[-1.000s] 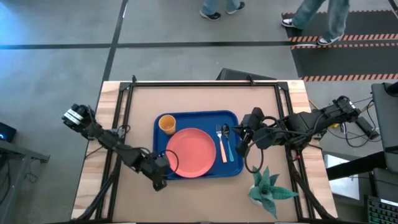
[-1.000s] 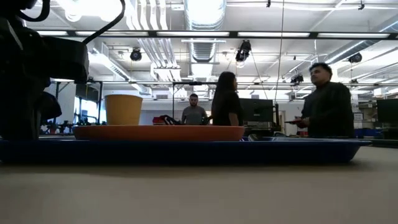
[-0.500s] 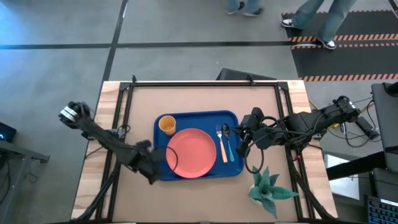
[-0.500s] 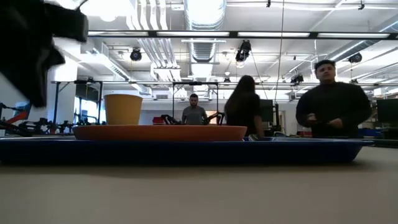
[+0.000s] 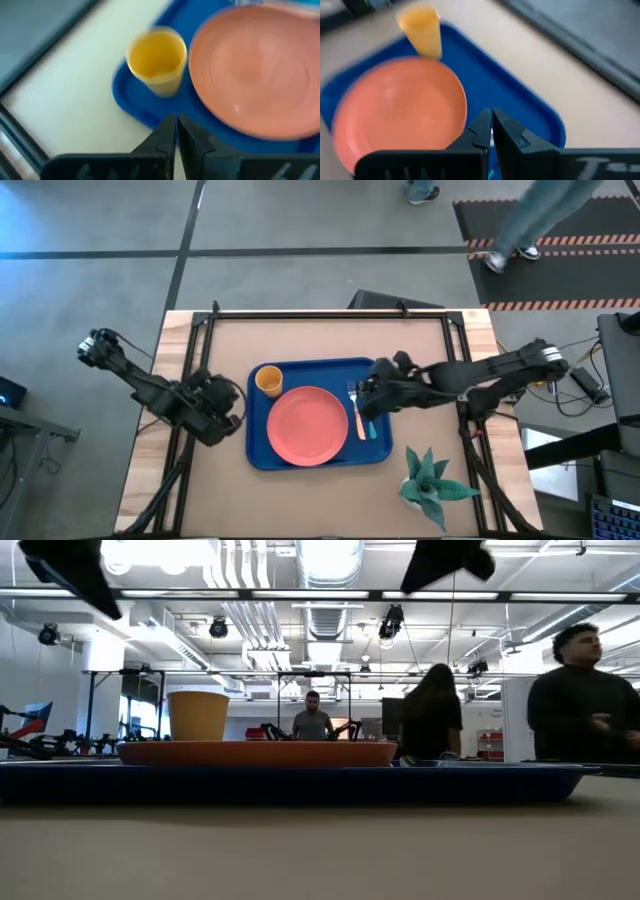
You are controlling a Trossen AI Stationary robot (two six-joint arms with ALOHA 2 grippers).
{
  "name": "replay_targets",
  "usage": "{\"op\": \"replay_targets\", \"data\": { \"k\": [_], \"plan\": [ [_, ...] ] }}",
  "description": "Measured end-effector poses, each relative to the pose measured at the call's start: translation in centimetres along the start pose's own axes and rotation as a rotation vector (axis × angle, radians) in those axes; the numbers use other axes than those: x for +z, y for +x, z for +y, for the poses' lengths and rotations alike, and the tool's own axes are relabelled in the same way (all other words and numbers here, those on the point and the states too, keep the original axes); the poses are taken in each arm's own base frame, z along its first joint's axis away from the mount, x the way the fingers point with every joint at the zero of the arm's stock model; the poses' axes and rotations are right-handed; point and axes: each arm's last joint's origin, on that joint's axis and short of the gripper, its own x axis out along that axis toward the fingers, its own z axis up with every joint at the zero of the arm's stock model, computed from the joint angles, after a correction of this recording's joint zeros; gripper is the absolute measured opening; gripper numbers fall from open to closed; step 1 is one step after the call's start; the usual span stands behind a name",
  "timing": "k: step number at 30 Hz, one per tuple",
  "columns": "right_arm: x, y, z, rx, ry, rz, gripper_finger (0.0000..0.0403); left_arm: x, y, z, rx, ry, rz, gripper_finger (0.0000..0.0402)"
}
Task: Pick and place plate/cup/fork/spoon on tray
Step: Move the blue tray to the center of the table
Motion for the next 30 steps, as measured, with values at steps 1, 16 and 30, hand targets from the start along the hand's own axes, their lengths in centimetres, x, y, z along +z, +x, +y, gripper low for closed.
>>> {"op": "replay_targets", "data": {
  "k": [1, 16, 30],
  "plan": [
    [-0.1, 1.1, 0.0, -0.009, -0.003, 0.038, 0.0008, 0.1, -0.1, 0.2, 0.005, -0.007, -0.03, 0.0],
    [1.1, 15.2, -5.3, 0.0, -0.034, 0.359, 0.0008, 0.0, 0.7, -0.8, 0.073, 0.022, -0.07, 0.0],
    [4.4, 18.7, -9.7, 0.214, 0.044, 0.203, 0.0008, -0.5, 0.2, 1.6, 0.201, -0.139, -0.006, 0.0]
  ]
}}
